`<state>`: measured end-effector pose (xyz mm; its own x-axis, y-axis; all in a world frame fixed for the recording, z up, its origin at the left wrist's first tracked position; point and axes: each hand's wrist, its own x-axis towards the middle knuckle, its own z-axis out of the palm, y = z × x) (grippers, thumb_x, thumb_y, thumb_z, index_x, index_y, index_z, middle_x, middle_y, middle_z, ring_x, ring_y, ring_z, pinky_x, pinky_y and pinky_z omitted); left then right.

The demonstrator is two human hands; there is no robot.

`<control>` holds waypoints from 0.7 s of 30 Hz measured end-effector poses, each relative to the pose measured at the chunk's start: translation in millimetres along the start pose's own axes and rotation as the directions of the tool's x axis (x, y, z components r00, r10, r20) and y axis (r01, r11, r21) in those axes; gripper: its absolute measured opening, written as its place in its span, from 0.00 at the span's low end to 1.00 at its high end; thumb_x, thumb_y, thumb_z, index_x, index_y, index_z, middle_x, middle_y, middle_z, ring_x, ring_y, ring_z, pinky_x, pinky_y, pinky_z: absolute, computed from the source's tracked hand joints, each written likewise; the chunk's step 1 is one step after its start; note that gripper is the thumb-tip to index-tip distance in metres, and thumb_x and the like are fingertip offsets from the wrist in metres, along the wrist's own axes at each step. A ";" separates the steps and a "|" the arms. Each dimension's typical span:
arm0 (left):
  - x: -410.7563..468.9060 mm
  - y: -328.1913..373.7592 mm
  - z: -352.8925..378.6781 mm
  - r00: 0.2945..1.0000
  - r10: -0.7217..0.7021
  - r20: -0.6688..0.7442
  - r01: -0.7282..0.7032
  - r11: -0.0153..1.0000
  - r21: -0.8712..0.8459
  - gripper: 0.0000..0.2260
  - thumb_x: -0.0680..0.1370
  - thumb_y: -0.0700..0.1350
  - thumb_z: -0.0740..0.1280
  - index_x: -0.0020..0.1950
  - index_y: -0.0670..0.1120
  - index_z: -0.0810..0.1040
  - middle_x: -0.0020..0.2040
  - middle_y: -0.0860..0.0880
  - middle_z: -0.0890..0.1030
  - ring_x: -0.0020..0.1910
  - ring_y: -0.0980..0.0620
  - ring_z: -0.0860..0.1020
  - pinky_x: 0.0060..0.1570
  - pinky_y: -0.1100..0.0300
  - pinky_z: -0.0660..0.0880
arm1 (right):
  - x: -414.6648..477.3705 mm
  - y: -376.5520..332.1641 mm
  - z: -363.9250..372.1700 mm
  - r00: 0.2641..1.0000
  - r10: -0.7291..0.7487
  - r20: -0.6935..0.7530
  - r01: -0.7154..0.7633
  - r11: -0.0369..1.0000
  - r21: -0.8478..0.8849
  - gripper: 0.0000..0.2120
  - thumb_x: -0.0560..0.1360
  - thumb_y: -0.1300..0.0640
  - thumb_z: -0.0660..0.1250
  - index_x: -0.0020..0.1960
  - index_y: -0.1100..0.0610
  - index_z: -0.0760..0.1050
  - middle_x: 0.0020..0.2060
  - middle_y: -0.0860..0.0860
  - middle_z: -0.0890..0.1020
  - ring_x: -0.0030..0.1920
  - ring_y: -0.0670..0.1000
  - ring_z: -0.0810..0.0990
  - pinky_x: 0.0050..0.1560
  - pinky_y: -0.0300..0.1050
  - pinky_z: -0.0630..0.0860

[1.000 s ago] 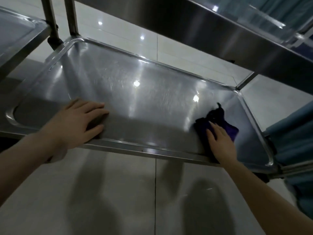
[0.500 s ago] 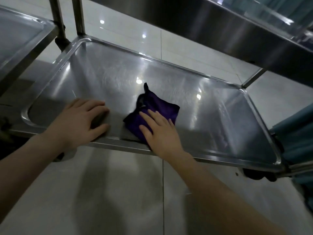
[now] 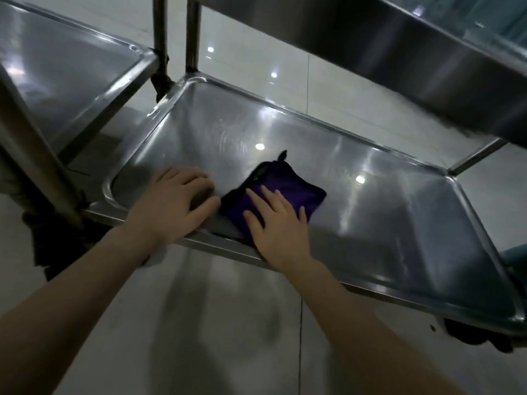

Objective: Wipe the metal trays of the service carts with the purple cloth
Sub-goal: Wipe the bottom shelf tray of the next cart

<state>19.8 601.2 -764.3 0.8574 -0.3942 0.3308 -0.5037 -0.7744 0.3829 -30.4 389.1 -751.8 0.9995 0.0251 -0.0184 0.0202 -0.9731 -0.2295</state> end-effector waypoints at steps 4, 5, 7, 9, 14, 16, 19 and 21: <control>6.0 -16.7 -5.1 0.979 -0.203 -0.020 0.200 0.972 -0.121 0.27 0.76 0.62 0.51 0.62 0.47 0.77 0.66 0.47 0.74 0.68 0.45 0.68 0.68 0.47 0.64 | 14.9 -20.2 2.0 0.991 -0.130 0.025 0.130 0.991 0.020 0.23 0.82 0.40 0.50 0.76 0.38 0.56 0.77 0.42 0.57 0.77 0.47 0.51 0.76 0.60 0.45; 4.9 -27.3 -8.4 0.982 -0.191 0.011 0.191 0.979 -0.065 0.27 0.76 0.63 0.51 0.63 0.48 0.76 0.68 0.47 0.72 0.70 0.45 0.66 0.69 0.47 0.63 | 5.1 -6.7 -1.0 0.989 -0.146 0.010 0.145 0.989 0.021 0.23 0.82 0.41 0.51 0.76 0.39 0.57 0.77 0.42 0.58 0.77 0.47 0.52 0.76 0.58 0.48; 1.5 -49.0 -13.1 0.991 -0.106 0.078 0.099 0.991 0.094 0.29 0.75 0.65 0.48 0.65 0.51 0.74 0.69 0.49 0.70 0.72 0.46 0.62 0.70 0.46 0.59 | -21.2 38.5 -10.4 0.996 -0.086 -0.036 0.087 0.996 0.030 0.22 0.81 0.43 0.54 0.75 0.41 0.61 0.75 0.44 0.62 0.76 0.47 0.58 0.75 0.56 0.55; -0.4 -61.3 -15.7 0.993 -0.091 0.077 0.080 0.987 0.141 0.28 0.76 0.66 0.48 0.66 0.53 0.73 0.69 0.50 0.70 0.72 0.46 0.62 0.71 0.46 0.59 | -44.9 93.8 -25.0 0.991 0.098 -0.092 -0.091 0.993 0.075 0.21 0.80 0.46 0.57 0.73 0.42 0.64 0.74 0.47 0.66 0.74 0.51 0.63 0.73 0.56 0.60; 1.9 -62.9 -10.9 0.976 -0.215 -0.020 0.216 0.972 0.091 0.23 0.76 0.67 0.51 0.64 0.57 0.70 0.68 0.51 0.70 0.68 0.45 0.67 0.67 0.47 0.63 | -55.7 125.1 -36.0 0.921 0.380 -0.081 -0.381 0.924 0.003 0.22 0.81 0.44 0.53 0.74 0.38 0.58 0.76 0.44 0.61 0.76 0.51 0.57 0.73 0.64 0.55; 1.8 -65.2 -10.6 0.974 -0.227 -0.022 0.228 0.972 0.051 0.21 0.76 0.66 0.51 0.64 0.59 0.69 0.71 0.52 0.67 0.70 0.46 0.66 0.69 0.47 0.61 | -39.2 84.2 -23.0 0.958 0.273 -0.084 -0.276 0.961 -0.024 0.22 0.80 0.43 0.54 0.74 0.37 0.60 0.76 0.42 0.60 0.76 0.49 0.57 0.73 0.64 0.55; 1.0 -65.4 -11.8 0.963 -0.265 -0.054 0.264 0.964 -0.020 0.24 0.76 0.66 0.49 0.67 0.58 0.69 0.72 0.53 0.66 0.72 0.49 0.63 0.73 0.48 0.56 | -2.6 -5.2 6.3 0.998 0.012 -0.061 -0.015 0.999 -0.052 0.23 0.80 0.40 0.54 0.74 0.35 0.59 0.76 0.39 0.59 0.77 0.47 0.54 0.74 0.61 0.50; -0.2 -63.8 -15.1 0.952 -0.291 -0.093 0.283 0.955 -0.094 0.27 0.76 0.66 0.47 0.68 0.56 0.69 0.71 0.52 0.68 0.71 0.49 0.63 0.72 0.48 0.58 | 26.9 -63.9 20.5 0.991 -0.133 -0.013 0.133 0.991 -0.003 0.23 0.80 0.39 0.53 0.75 0.36 0.57 0.76 0.40 0.58 0.77 0.47 0.52 0.74 0.63 0.45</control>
<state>50.2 658.2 -775.7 0.9534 -0.1041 0.2833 -0.2484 -0.8039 0.5404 -5.3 456.6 -757.5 0.9881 0.1519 0.0246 0.1535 -0.9618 -0.2267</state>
